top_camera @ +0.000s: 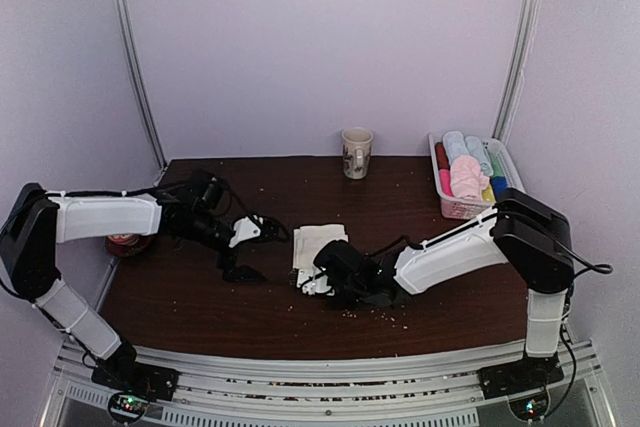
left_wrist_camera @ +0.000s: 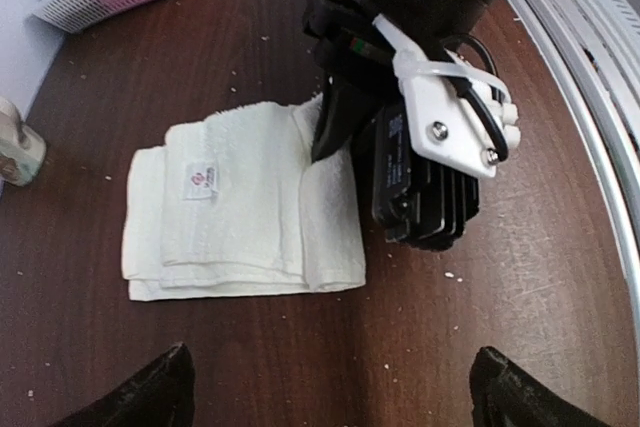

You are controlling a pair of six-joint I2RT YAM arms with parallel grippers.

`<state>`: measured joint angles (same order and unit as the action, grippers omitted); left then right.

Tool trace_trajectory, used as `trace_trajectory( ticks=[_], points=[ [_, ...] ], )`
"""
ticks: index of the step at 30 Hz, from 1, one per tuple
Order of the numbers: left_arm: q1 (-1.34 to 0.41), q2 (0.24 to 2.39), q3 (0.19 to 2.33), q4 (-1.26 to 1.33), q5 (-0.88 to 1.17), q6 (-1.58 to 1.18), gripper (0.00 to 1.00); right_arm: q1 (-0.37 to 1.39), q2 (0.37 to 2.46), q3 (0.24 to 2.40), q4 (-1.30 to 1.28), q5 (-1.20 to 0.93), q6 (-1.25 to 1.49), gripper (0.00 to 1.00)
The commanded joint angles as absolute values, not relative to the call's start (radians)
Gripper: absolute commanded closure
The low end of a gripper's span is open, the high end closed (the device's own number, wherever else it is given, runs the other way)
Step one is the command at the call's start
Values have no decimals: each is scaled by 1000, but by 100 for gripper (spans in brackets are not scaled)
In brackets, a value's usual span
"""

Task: Roll the towels
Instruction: Roll the towel at the center of the board.

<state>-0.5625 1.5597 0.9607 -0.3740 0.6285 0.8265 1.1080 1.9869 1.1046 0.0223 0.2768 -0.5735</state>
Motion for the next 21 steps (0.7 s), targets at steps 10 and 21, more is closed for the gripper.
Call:
trace_trajectory(
  ticks=[10, 21],
  points=[
    [-560, 1302, 608, 110, 554, 954, 7, 1069, 2009, 1238, -276, 9, -436, 100],
    [-648, 1246, 460, 280, 409, 1053, 10, 1010, 2127, 1463, -553, -248, -357, 99]
  ],
)
